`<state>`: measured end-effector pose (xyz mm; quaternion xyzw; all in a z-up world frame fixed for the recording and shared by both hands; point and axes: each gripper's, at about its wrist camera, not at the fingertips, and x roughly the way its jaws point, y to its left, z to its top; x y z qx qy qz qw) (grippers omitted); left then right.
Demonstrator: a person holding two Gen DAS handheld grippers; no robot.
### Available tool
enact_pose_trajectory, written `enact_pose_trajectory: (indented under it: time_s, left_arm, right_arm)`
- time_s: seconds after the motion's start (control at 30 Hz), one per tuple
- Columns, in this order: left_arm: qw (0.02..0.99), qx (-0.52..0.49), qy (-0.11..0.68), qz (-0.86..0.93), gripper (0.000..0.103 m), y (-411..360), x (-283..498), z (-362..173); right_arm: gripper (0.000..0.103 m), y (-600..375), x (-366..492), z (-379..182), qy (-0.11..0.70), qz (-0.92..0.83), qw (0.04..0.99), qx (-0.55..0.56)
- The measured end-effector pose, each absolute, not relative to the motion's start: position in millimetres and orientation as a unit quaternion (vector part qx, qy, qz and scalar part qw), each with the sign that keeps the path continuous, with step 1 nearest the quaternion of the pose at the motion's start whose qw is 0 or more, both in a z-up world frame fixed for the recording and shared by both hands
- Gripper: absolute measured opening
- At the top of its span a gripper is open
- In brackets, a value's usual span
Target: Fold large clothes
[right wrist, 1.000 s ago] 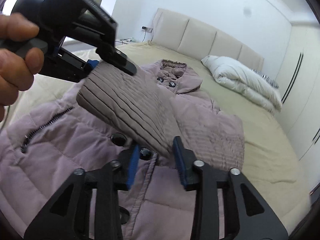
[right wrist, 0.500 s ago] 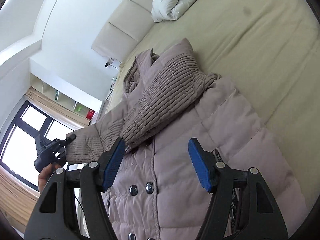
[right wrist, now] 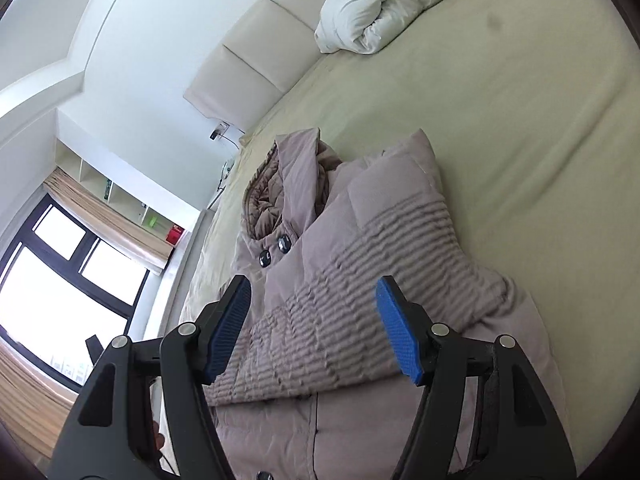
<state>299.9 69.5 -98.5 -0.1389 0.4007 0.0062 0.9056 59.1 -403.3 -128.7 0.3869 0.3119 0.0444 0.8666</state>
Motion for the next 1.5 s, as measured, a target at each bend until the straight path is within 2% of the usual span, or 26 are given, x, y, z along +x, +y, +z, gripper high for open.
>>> enact_pose_trajectory:
  time_s: [0.13,0.17,0.23,0.4,0.57,0.63,0.7,0.77,0.83,0.9,0.93,0.97,1.03,1.1,1.17,1.23,1.43,1.5]
  left_arm:
    - [0.931,-0.086,0.353,0.043,0.041,52,297,-78]
    - [0.932,-0.082,0.351,0.042,0.041,48,299,-79]
    - [0.928,-0.087,0.362,-0.003,0.041,36,301,-86]
    - [0.917,-0.014,0.391,-0.076,0.041,-23,295,-120]
    - [0.912,0.004,0.407,-0.053,0.041,-29,318,-147]
    - [0.91,0.021,0.411,-0.055,0.042,-31,327,-157]
    - [0.905,0.032,0.419,-0.064,0.042,-31,333,-166]
    - [0.901,0.039,0.427,-0.066,0.042,-32,336,-164]
    - [0.903,0.029,0.425,-0.062,0.042,-29,331,-149]
    - [0.916,0.015,0.397,-0.061,0.043,-26,324,-127]
    - [0.922,0.011,0.381,-0.064,0.052,-26,324,-114]
    - [0.926,0.009,0.371,-0.066,0.073,-28,327,-104]
    - [0.928,0.003,0.366,-0.074,0.089,-37,344,-91]
    - [0.929,0.015,0.362,-0.071,0.089,-51,369,-84]
    - [0.922,0.021,0.38,-0.069,0.089,-67,402,-84]
    - [0.913,0.011,0.401,-0.076,0.089,-81,434,-88]
    - [0.903,0.036,0.424,-0.054,0.089,-117,506,-107]
    - [0.897,0.035,0.439,-0.044,0.085,-119,525,-118]
  right_arm:
    - [0.06,-404,110,-157,0.371,0.006,0.86,0.352]
    - [0.054,-405,118,-172,0.391,-0.004,0.85,0.354]
    - [0.051,-403,120,-185,0.397,-0.013,0.853,0.338]
    - [0.053,-390,118,-159,0.386,-0.018,0.872,0.302]
    - [0.053,-371,134,-120,0.351,0.002,0.909,0.226]
    - [0.053,-377,148,-132,0.372,-0.015,0.901,0.223]
    - [0.052,-386,163,-169,0.421,-0.029,0.876,0.232]
    - [0.052,-383,161,-187,0.411,-0.017,0.884,0.22]
    - [0.053,-375,156,-178,0.413,-0.027,0.89,0.193]
    - [0.053,-377,151,-162,0.403,-0.024,0.89,0.212]
    - [0.053,-378,147,-153,0.382,-0.007,0.895,0.23]
    - [0.054,-379,145,-145,0.361,0.008,0.901,0.242]
    - [0.055,-377,150,-133,0.335,0.017,0.91,0.242]
    - [0.057,-370,165,-140,0.346,0.023,0.909,0.232]
    - [0.058,-360,185,-172,0.401,0.014,0.893,0.206]
    - [0.058,-355,180,-193,0.369,0.02,0.908,0.199]
    - [0.058,-360,171,-199,0.336,0.042,0.914,0.224]
    - [0.058,-360,171,-199,0.332,0.043,0.915,0.225]
